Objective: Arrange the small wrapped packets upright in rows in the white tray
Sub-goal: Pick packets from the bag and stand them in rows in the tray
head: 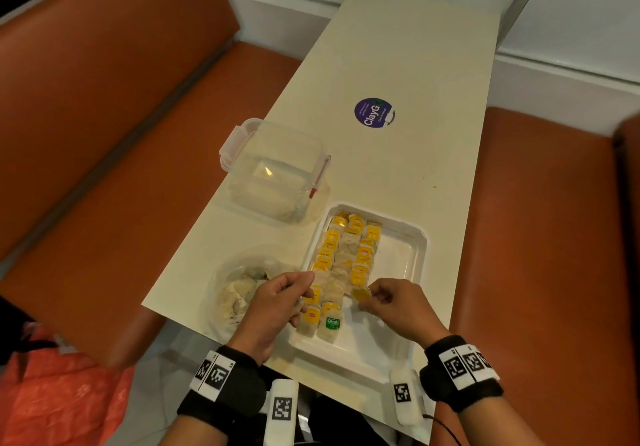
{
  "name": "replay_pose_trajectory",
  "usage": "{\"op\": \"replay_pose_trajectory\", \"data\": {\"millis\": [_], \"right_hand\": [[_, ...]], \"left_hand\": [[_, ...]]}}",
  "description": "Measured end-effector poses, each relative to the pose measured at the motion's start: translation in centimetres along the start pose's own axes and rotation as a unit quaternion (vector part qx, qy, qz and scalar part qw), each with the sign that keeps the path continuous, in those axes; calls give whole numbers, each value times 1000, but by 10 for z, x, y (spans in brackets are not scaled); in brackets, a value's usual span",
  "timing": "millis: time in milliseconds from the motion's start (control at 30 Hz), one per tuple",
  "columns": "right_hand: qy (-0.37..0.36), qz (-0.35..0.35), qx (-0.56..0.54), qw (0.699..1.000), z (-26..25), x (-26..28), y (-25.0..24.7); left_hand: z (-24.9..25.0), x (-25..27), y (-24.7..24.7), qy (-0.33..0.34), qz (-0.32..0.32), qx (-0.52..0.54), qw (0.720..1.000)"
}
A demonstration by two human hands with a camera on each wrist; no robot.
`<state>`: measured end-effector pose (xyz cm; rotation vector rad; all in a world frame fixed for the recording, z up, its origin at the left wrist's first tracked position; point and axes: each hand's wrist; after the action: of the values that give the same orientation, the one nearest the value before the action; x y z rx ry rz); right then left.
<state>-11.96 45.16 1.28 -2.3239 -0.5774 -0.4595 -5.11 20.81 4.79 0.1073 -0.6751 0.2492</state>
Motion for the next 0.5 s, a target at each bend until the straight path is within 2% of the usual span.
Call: {"op": "replay_pose_trajectory", "data": {"millis": [267,367,500], "right_hand": [[25,-57,-1,998,11,-20,19],[30,-41,0,999,9,-26,21],[62,15,-46,997,6,-30,24]], "left_hand": [[3,-2,-2,-22,-4,21,1000],[3,-2,-2,-25,-3,21,999],[2,0,-5,-24,-1,24,999]]}}
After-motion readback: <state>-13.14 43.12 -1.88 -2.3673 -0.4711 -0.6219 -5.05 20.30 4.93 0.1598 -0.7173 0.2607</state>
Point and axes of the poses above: each hand's wrist, its own x-axis away from the middle knuckle, its own y-axis out of the palm, z = x × y, and after that the axes turned 5 degrees about -x, right-handed
